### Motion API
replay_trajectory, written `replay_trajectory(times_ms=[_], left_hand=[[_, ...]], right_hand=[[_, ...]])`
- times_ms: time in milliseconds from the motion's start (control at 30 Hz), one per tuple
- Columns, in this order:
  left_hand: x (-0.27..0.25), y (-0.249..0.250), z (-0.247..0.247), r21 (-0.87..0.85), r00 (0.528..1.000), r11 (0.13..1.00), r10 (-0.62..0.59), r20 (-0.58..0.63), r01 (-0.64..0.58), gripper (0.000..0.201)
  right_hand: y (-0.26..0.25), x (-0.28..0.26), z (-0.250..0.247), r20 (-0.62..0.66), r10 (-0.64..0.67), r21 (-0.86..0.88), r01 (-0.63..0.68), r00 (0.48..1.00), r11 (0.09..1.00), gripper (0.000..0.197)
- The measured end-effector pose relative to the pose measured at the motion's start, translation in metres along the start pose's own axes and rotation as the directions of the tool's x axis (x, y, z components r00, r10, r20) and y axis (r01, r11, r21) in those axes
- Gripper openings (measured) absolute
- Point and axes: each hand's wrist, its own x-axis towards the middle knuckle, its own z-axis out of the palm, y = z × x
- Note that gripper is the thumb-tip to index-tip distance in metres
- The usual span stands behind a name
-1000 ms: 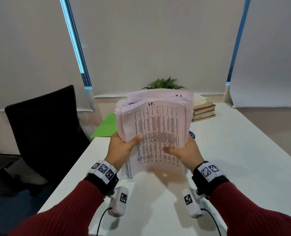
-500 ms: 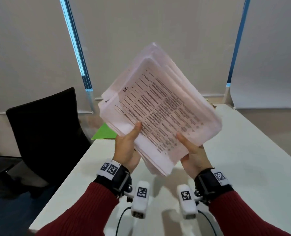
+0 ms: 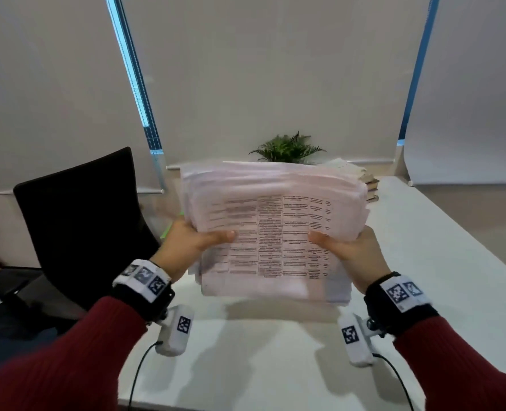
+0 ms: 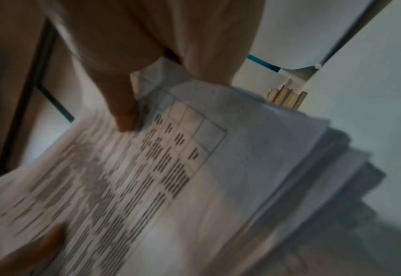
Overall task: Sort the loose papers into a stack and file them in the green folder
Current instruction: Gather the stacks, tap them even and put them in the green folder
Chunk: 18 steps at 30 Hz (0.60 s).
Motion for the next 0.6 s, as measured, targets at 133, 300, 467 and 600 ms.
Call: replay_trajectory(times_ms=[133, 300, 467, 600], left_hand=[[0.003, -0.015, 0.030, 0.062, 0.939, 0.992, 0.128, -0.320, -0.114, 0.027], [-0.009, -0.026, 0.053, 0.028, 0.900, 0.980, 0.193, -0.391, -0.198, 0.026], [-0.019, -0.057, 0.043, 0.021, 0.974, 0.996, 0.086, -0.211, -0.083, 0.047], [-0.012, -0.058, 0.051, 0.020, 0.956, 0.998, 0.059, -0.287, -0.055, 0.031]], right_hand=[[0.005, 0.003, 0.021, -0.123, -0.153, -0.079, 0.143, 0.981, 0.986, 0.019], [0.013, 0.002, 0.019, -0.173, -0.172, -0.089, 0.158, 0.970, 0.983, 0.027], [0.041, -0.013, -0.002, -0.099, 0.033, -0.045, -0.037, 0.995, 0.998, 0.037], [0.047, -0.008, 0.006, -0.140, 0.011, -0.040, -0.016, 0.990, 0.999, 0.026]])
